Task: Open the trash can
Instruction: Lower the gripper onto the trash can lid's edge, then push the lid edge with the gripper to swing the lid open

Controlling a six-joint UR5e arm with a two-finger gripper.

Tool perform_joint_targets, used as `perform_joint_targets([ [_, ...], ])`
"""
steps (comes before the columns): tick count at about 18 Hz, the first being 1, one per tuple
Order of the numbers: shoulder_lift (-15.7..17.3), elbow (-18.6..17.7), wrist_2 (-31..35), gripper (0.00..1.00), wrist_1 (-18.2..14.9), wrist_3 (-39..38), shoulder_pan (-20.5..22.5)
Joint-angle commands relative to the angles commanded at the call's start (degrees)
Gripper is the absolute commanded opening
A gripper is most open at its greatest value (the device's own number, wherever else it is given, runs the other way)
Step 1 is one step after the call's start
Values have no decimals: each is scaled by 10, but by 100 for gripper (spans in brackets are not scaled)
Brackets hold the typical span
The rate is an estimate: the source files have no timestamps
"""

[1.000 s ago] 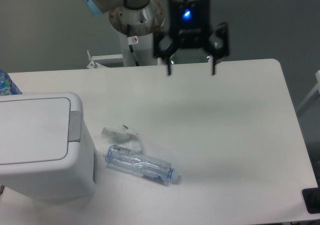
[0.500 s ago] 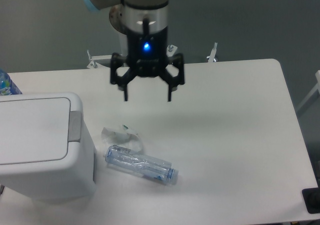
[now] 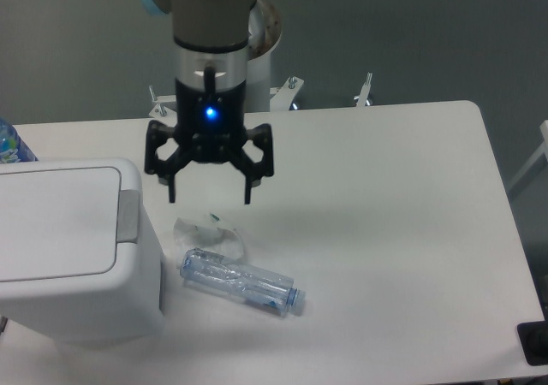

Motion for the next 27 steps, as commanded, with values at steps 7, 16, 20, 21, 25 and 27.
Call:
perform_joint_targets([
  [7, -11, 0, 1, 100, 0, 0, -16],
  [16, -15, -2, 2, 100, 0, -1, -21],
  [20, -15, -3, 2, 100, 0, -1, -21],
  [21, -16, -3, 2, 100, -1, -1, -21],
  [25, -19, -4, 3, 100, 0, -1, -25],
  [27, -19, -4, 3, 100, 0, -1, -25],
])
